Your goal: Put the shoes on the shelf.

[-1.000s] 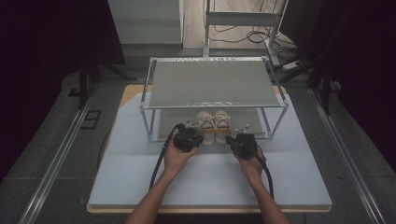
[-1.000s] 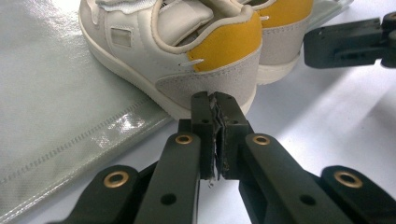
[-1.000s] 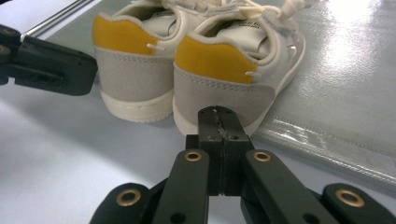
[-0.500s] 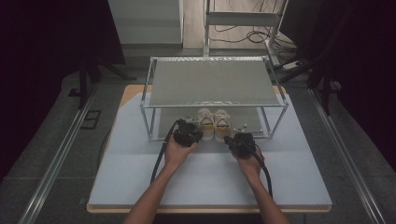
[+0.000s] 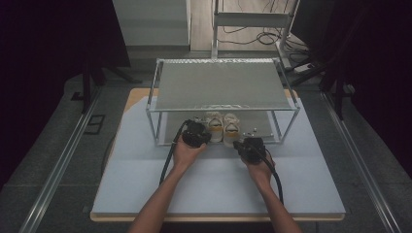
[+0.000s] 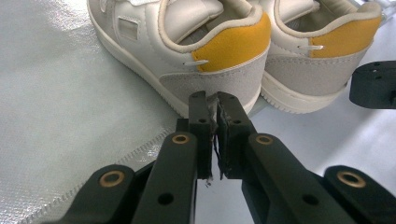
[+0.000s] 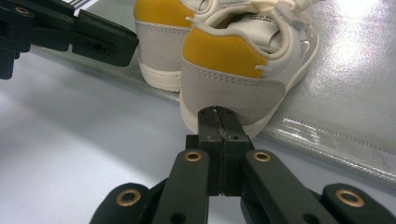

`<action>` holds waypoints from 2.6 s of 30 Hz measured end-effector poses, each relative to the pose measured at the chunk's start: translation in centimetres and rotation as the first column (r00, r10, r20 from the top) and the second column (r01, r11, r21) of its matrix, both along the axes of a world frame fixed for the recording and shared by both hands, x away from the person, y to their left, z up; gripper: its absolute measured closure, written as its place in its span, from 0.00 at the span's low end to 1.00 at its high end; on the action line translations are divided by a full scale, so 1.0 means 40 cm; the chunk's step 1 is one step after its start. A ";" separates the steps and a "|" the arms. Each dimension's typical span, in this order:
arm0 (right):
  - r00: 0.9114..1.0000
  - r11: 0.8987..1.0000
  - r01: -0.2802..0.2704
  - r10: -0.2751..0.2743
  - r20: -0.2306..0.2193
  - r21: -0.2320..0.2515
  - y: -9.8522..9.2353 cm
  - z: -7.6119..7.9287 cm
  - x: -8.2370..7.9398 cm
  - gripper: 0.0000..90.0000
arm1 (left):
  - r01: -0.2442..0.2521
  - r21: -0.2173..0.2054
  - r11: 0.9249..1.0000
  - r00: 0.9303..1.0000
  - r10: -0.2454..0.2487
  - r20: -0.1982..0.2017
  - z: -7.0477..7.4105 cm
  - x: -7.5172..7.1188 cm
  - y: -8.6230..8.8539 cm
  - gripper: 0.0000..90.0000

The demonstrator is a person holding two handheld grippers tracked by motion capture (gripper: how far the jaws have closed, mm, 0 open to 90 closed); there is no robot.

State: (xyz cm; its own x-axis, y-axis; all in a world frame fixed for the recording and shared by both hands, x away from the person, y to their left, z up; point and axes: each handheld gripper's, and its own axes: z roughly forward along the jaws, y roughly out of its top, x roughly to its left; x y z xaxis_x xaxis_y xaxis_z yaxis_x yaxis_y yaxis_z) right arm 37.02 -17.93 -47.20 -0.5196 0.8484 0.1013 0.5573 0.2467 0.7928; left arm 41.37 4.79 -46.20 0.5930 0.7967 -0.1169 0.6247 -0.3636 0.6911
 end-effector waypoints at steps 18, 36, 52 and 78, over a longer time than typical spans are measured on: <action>0.998 0.998 0.057 -0.057 0.007 -0.029 0.010 -0.011 0.063 0.99 | -0.002 -0.005 1.000 1.000 0.002 0.001 -0.001 0.000 -0.002 0.95; 0.998 0.998 0.055 -0.055 -0.009 -0.020 0.012 -0.023 0.070 0.99 | -0.034 0.034 0.999 0.999 0.034 -0.006 -0.007 0.039 -0.007 0.93; 0.998 0.997 0.070 -0.070 -0.007 -0.040 0.025 -0.028 0.095 0.99 | -0.045 0.025 0.999 0.999 0.045 -0.008 -0.010 0.032 -0.008 0.92; 0.998 0.998 -0.061 0.060 0.028 0.035 -0.033 0.007 -0.050 0.96 | 0.001 -0.079 0.997 0.999 0.002 0.032 0.014 -0.157 0.063 0.78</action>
State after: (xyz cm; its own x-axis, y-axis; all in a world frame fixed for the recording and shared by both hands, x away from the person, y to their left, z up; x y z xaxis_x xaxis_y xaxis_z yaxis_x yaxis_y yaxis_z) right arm 35.01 -19.25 -46.90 -0.5724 0.8117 0.1166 0.5211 0.2502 0.8160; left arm 35.10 7.32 -45.65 0.5971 0.7861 -0.1600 0.6018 -0.3070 0.7373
